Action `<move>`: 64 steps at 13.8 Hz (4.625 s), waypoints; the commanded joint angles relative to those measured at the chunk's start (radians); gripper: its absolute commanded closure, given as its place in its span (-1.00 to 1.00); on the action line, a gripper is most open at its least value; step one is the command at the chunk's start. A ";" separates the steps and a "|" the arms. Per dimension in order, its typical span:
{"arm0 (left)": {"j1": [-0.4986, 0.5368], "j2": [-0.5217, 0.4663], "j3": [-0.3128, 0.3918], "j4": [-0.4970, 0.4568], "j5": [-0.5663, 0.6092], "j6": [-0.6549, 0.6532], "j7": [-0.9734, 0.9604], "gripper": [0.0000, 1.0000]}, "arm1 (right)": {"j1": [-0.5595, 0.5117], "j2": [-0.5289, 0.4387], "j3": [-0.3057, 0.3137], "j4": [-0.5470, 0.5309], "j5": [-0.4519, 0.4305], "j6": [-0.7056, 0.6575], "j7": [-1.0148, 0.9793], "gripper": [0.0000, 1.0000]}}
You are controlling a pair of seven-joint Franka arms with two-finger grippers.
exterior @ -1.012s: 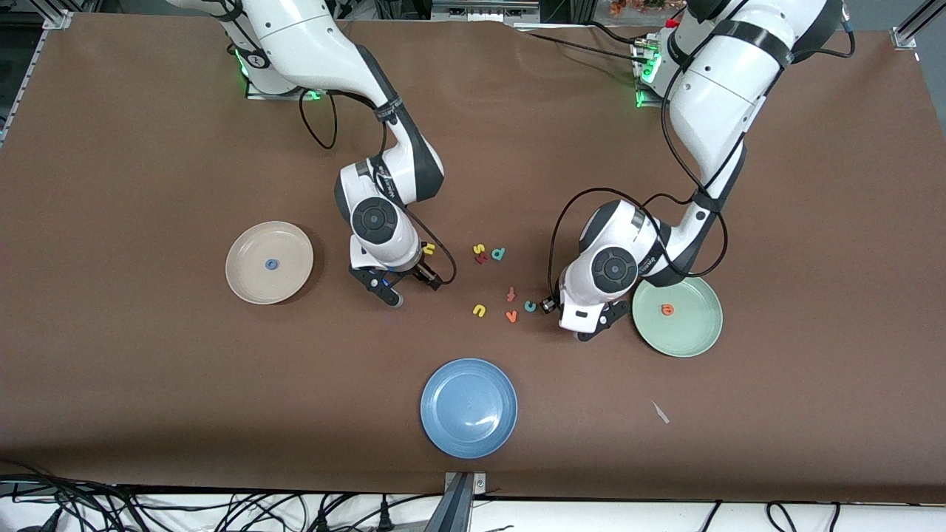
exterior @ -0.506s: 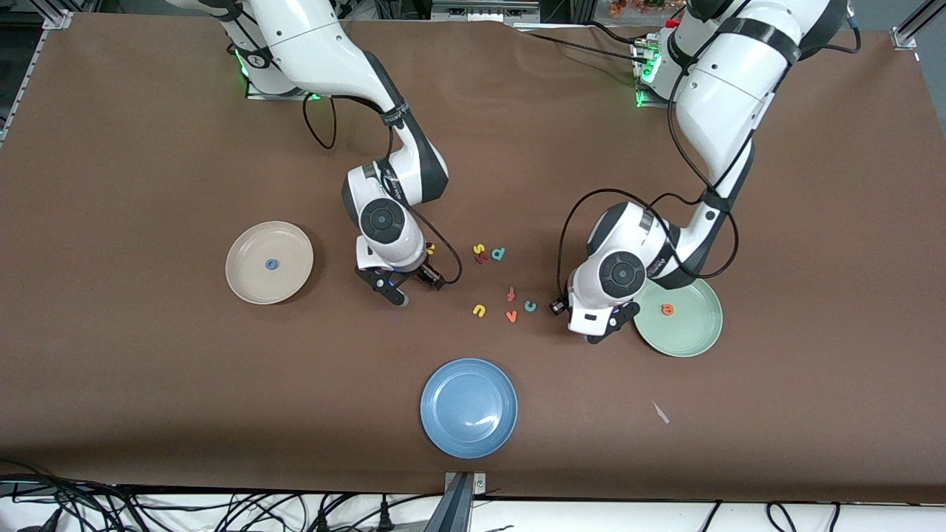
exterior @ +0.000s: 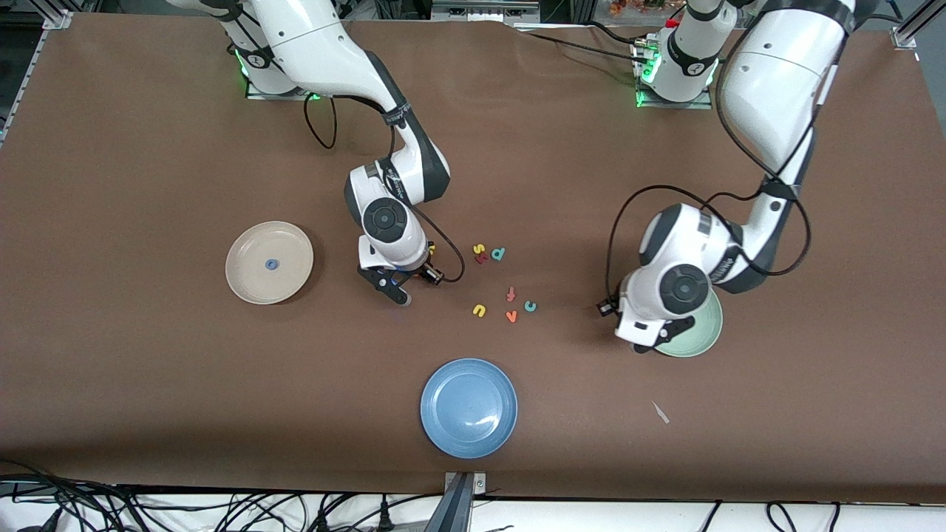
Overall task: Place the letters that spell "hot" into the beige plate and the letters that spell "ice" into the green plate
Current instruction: 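Place the pink l on the green plate with the left gripper, then place the f on the beige plate while the left gripper reaches the cyan c, then put the cyan c on the green plate while the right gripper reaches the h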
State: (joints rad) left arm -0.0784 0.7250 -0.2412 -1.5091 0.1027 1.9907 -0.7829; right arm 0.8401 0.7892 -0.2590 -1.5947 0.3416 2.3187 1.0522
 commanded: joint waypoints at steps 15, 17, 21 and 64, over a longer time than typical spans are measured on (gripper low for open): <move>-0.047 -0.003 -0.082 0.006 0.022 -0.004 0.261 -1.00 | -0.001 0.007 -0.003 0.004 0.028 0.015 -0.052 0.93; -0.092 0.020 -0.082 0.055 0.029 0.000 0.359 -1.00 | -0.004 -0.007 -0.006 0.013 0.027 -0.004 -0.061 0.98; -0.103 0.062 -0.081 0.067 0.029 0.137 0.594 -1.00 | -0.007 -0.074 -0.095 0.007 0.020 -0.218 -0.236 0.99; -0.045 0.014 -0.020 0.053 0.146 0.024 0.871 1.00 | 0.125 -0.185 -0.034 -0.364 -0.029 0.298 -1.446 -1.00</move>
State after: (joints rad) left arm -0.1825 0.7626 -0.2499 -1.4244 0.2153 2.0503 -0.0318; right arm 0.9639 0.5788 -0.2944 -1.9848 0.3121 2.5995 -0.3880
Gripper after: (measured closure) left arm 0.753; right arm 0.000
